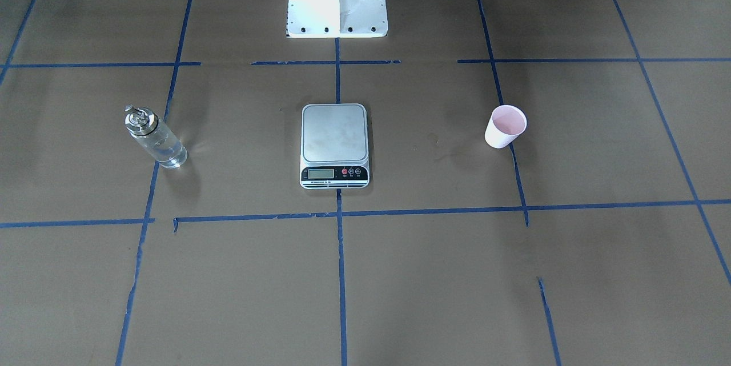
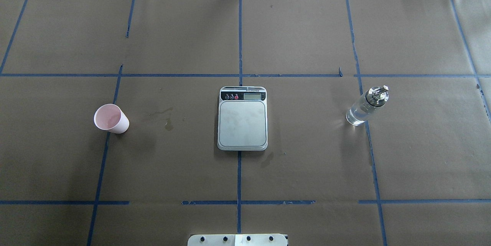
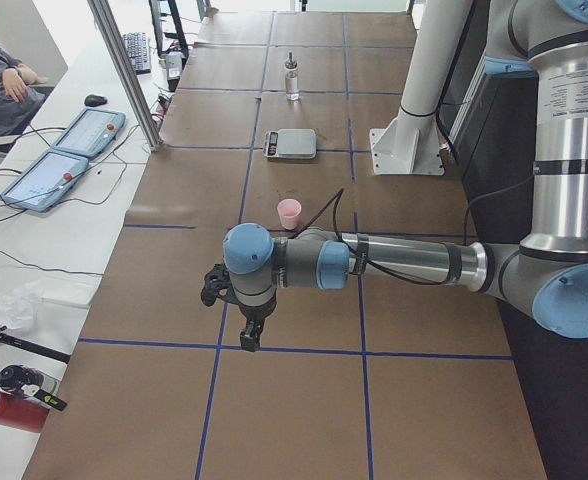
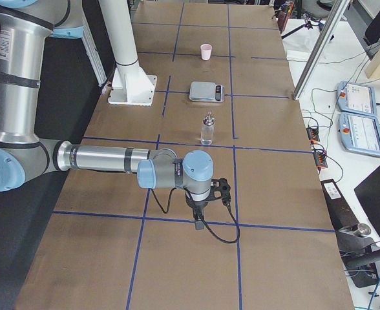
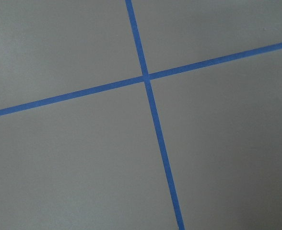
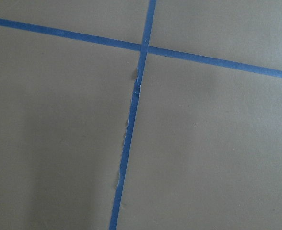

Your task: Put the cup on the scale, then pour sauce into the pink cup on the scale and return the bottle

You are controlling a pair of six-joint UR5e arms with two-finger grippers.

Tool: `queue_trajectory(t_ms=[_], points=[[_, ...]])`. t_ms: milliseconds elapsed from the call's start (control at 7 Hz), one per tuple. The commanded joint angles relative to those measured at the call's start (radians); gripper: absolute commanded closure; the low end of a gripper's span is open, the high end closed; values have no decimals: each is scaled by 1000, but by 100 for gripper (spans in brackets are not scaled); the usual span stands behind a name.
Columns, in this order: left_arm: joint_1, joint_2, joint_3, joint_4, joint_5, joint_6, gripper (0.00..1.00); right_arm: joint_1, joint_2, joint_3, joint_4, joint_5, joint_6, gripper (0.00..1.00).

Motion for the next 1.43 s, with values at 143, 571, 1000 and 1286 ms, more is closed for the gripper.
queue_trajectory(t_ms=[143,571,1000,1286], points=[[0,3,10,-21,-3,8,0,-3,8,4,1,29,5,0],[6,2,9,-150,-2,-5,0,-47,90,6,47,40,14,0],[6,-46,146,-717,0,-11,0,-51,138,10,176,37,14,0],[5,-45,179,-883,-72,-105,0,-51,146,15,175,43,15,0]])
